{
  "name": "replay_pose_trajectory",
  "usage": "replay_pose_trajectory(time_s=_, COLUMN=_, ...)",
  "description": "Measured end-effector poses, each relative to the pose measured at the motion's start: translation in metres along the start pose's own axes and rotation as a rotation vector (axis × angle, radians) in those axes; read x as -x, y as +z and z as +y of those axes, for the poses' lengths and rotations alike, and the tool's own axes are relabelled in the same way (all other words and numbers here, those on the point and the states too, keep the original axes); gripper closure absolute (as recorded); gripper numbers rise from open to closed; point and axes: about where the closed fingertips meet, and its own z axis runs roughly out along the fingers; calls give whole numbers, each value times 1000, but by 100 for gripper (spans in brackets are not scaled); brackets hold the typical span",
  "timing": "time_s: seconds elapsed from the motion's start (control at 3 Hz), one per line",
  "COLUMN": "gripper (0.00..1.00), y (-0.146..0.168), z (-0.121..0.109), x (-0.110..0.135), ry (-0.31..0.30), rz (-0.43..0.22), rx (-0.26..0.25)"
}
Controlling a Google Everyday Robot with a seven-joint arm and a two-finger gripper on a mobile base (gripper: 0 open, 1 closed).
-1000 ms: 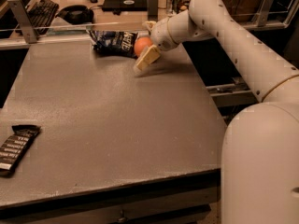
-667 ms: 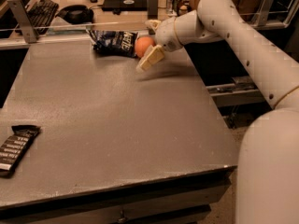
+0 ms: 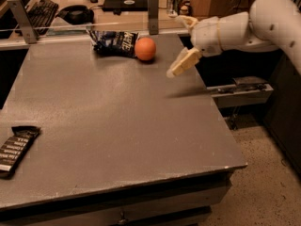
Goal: Move orange near blue chip bag
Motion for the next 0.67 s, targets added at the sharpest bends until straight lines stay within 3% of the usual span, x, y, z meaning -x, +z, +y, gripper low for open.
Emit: replay_pose_trajectory(time_s=0.67, gripper=0, y=-15, z=0, x=-11, ry=14, rz=14, rx=-18)
